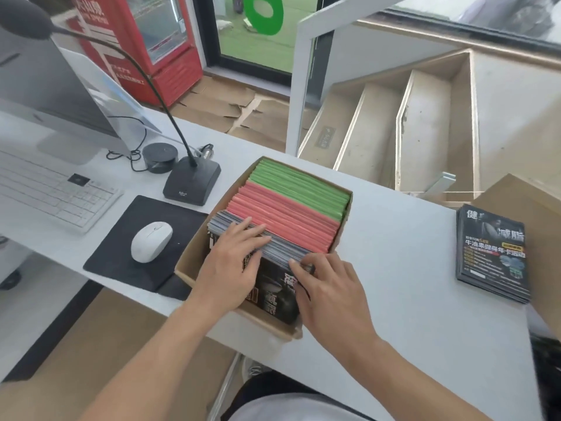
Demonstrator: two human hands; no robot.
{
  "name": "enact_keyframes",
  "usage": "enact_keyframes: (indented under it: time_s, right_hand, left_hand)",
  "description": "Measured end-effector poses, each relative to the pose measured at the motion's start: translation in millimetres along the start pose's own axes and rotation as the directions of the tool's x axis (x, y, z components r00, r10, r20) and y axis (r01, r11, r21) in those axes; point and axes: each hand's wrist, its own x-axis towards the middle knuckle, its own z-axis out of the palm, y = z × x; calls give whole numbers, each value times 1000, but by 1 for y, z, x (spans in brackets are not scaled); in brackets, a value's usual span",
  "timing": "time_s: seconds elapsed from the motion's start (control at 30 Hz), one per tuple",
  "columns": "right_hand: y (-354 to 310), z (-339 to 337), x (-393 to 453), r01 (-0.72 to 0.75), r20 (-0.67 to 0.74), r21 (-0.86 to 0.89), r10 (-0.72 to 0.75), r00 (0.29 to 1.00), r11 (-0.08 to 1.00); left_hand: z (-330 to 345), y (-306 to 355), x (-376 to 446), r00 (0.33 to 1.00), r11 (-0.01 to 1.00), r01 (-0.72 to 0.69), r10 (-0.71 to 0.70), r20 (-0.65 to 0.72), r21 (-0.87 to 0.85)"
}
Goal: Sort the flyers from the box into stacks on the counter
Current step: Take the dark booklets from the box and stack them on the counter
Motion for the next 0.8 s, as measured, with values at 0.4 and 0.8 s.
enact_keyframes:
  time_s: [0.4,0.8]
  right_hand:
    - [-20,6,-26,-48,47,-30,50,998,998]
    - [-32,4,-29,-34,-64,102,41,997,994]
  left_hand:
    - [7,-6,-7,998,998,-57,56,-28,-6]
    - [2,-13,-30,988,996,-85,79,-129,-41]
